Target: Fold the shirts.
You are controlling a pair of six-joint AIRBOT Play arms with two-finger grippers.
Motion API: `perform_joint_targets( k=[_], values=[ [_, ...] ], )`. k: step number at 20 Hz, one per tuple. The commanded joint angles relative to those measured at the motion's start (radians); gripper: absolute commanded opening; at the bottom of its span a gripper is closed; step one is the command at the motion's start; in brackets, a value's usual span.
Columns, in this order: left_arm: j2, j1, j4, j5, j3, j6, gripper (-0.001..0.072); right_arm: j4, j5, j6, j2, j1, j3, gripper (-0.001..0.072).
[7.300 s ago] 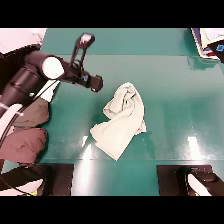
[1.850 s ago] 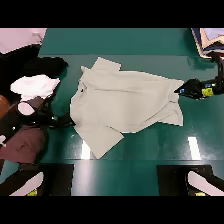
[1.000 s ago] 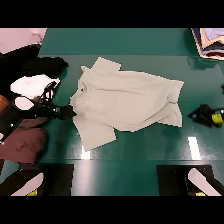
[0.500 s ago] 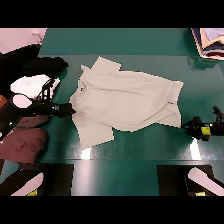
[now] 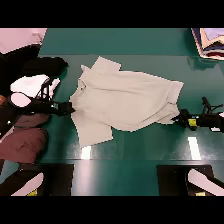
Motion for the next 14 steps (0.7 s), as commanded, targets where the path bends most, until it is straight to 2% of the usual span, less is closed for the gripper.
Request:
perform_joint_targets(
  k=[1, 6, 10, 14],
  values=[
    [0.065, 0.001, 0.084, -0.053, 0.126, -0.042, 0.0028, 0.016, 0.072, 0.000, 0.134, 0.027, 0.106, 0.0014],
    [0.275, 0.001, 0.234, -0.066, 0.604, -0.066, 0.0028, 0.017, 0.227, 0.000, 0.337, -0.013, 0.595, 0.0014],
    [0.319, 0.001, 0.285, -0.089, 1.021, -0.068, 0.0028, 0.016, 0.307, 0.010, 0.409, -0.081, 0.972, 0.0014],
    [0.319, 0.001, 0.284, -0.156, 1.291, -0.162, 0.0027, -0.087, 0.431, 0.053, 0.434, -0.163, 1.225, 0.0013]
  ],
)
